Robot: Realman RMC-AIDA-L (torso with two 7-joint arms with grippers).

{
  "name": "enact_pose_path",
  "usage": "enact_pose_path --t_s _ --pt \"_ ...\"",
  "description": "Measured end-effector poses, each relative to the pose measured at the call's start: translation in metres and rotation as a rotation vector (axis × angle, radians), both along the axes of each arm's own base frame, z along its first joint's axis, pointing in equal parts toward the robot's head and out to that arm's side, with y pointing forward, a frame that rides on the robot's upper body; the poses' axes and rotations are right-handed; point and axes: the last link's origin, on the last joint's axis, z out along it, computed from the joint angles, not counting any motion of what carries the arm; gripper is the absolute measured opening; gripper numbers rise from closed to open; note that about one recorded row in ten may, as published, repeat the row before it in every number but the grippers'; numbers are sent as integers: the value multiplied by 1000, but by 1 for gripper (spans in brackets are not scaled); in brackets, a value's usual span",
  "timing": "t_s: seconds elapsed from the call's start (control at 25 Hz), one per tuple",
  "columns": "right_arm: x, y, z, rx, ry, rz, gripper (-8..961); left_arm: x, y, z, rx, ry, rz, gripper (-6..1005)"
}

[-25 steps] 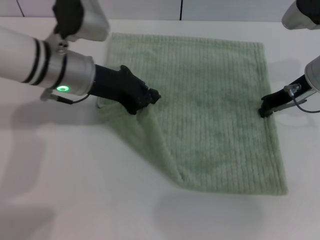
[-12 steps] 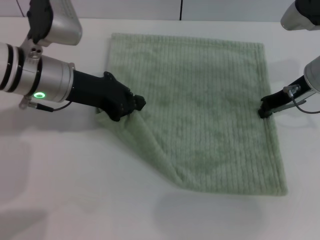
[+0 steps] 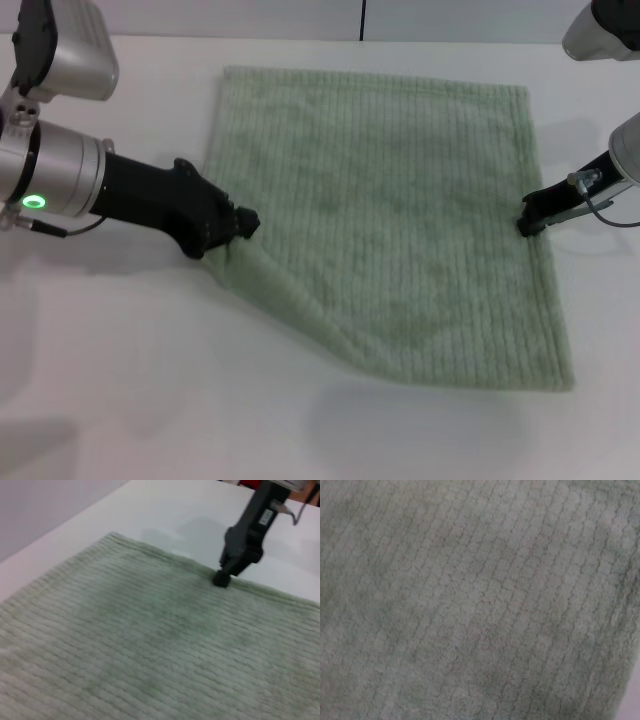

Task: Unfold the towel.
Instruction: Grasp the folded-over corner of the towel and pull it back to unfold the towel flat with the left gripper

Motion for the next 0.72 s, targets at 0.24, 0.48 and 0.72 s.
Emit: enact_pose_path --t_s 0.24,0.48,0.72 --pt "0 0 0 0 0 0 -1 -3 -9 -1 -42 -1 -13 30" --pt "0 0 0 0 0 0 -1 -4 -15 -1 -81 -3 -33 30" --pt "0 0 0 1 0 1 -1 -9 -18 0 -86 14 -26 31"
